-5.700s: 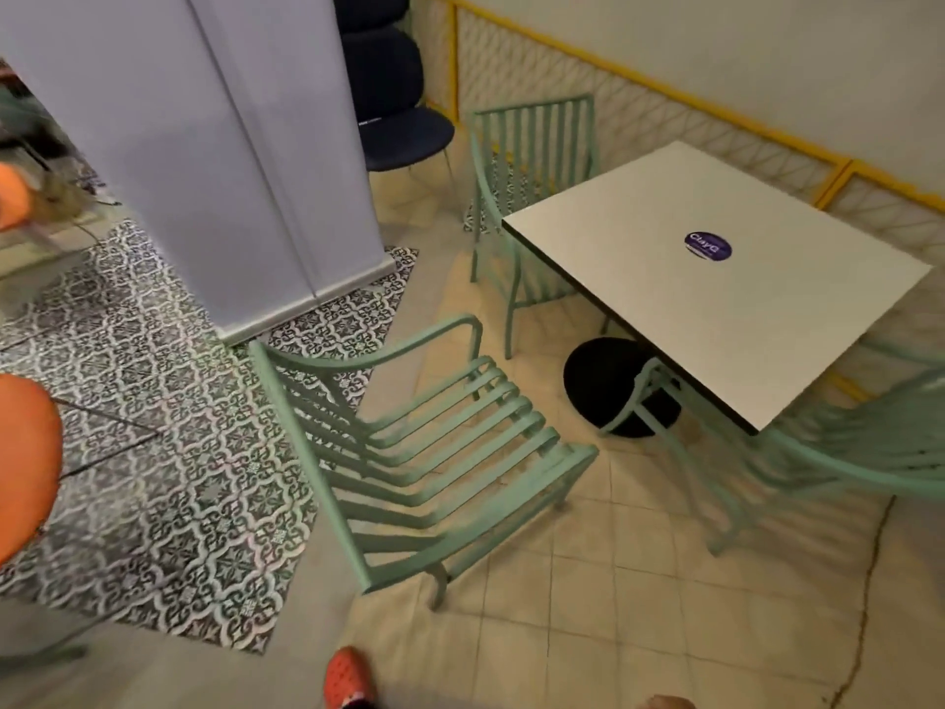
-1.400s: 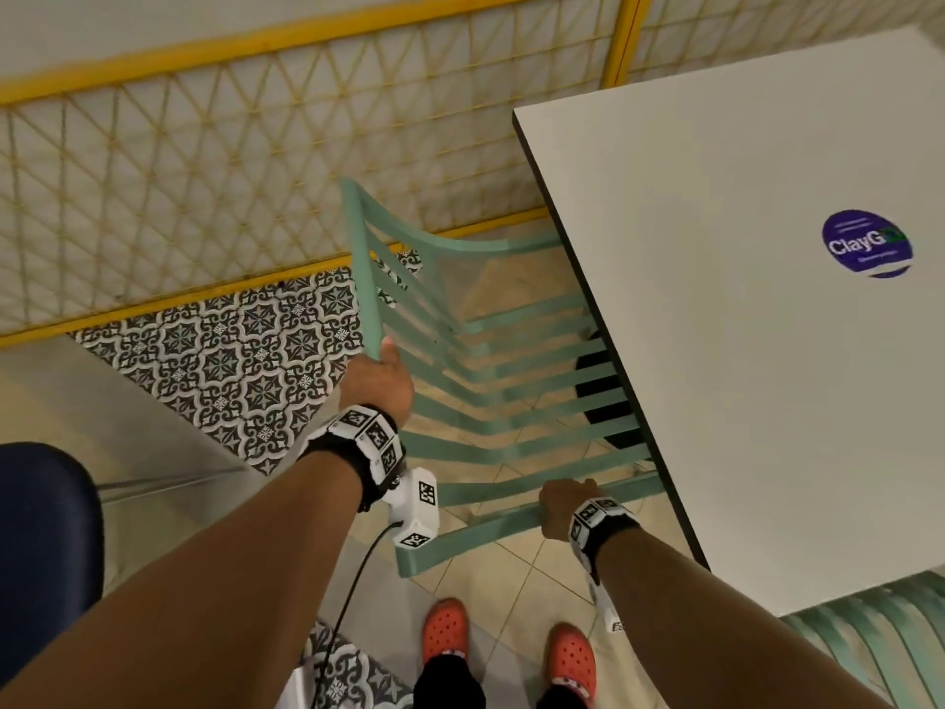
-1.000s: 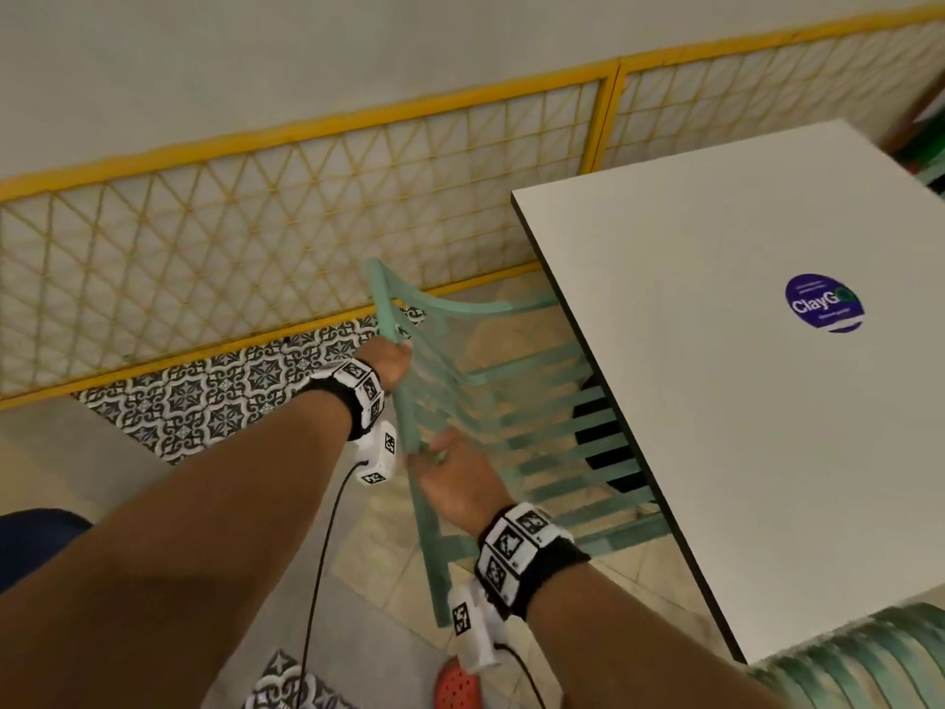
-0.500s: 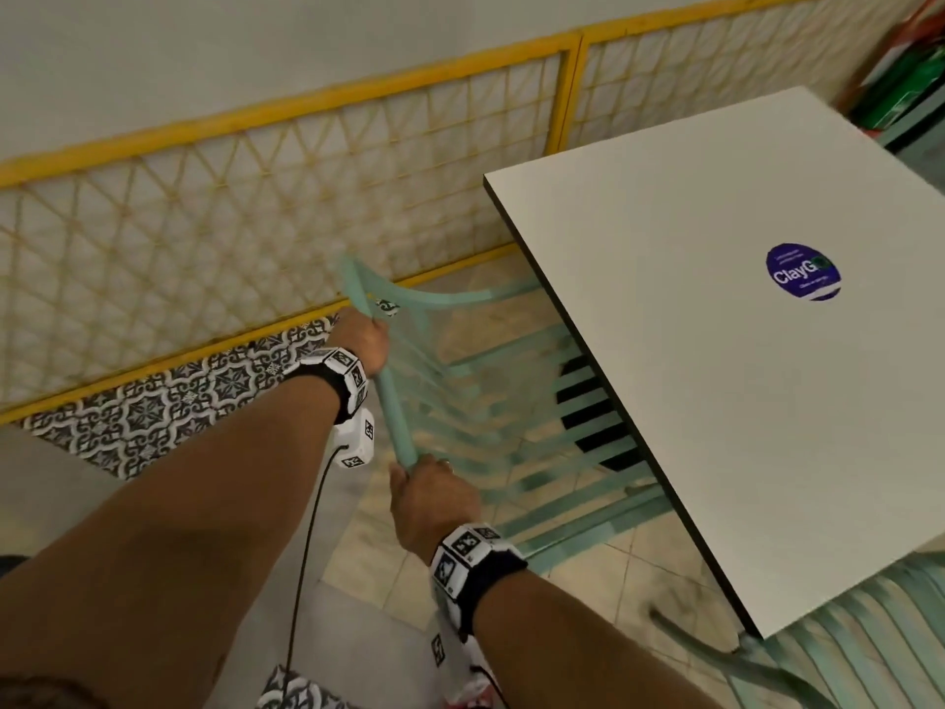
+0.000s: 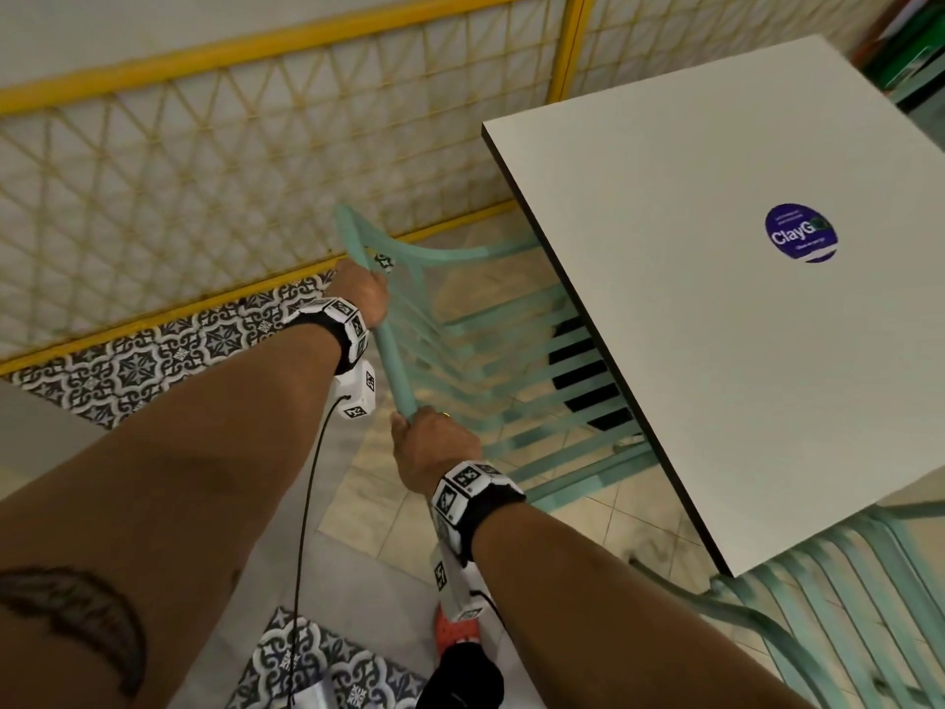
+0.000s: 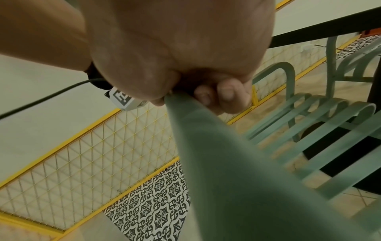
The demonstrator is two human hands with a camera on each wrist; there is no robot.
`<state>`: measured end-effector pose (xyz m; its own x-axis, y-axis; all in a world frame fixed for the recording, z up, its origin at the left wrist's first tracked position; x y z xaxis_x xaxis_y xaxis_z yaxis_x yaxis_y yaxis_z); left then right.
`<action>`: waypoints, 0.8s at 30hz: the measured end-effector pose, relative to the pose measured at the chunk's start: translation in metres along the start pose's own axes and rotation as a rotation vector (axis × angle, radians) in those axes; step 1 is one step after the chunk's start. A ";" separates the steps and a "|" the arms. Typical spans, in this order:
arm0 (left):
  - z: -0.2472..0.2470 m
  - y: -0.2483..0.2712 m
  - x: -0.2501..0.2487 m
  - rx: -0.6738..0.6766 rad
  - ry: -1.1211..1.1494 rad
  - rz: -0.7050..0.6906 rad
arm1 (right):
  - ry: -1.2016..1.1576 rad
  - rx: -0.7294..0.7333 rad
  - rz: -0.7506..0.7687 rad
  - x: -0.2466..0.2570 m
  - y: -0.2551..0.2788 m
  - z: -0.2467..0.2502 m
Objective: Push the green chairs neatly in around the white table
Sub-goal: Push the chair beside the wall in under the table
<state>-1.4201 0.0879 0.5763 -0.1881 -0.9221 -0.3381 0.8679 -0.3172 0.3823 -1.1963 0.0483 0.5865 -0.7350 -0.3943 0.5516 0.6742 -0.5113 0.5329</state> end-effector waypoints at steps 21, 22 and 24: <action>-0.001 -0.007 -0.042 0.043 -0.019 -0.061 | 0.107 -0.075 0.061 -0.014 -0.023 0.031; -0.001 -0.006 -0.041 0.027 -0.017 -0.062 | 0.112 -0.077 0.059 -0.014 -0.023 0.031; -0.005 0.000 -0.036 -0.003 -0.080 -0.105 | 0.118 -0.069 0.047 -0.018 -0.018 0.029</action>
<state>-1.4106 0.1224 0.5844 -0.3135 -0.8988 -0.3064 0.8430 -0.4119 0.3459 -1.1930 0.0865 0.5859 -0.7090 -0.5040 0.4932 0.7044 -0.5402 0.4604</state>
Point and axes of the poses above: each hand's wrist, its own y-axis away from the middle knuckle, its own z-axis out of the back of the hand, x = y × z, the point moved 1 cm from there along -y, towards the middle knuckle, and after that the axes turned 10 degrees about -y, right-handed, at the moved point
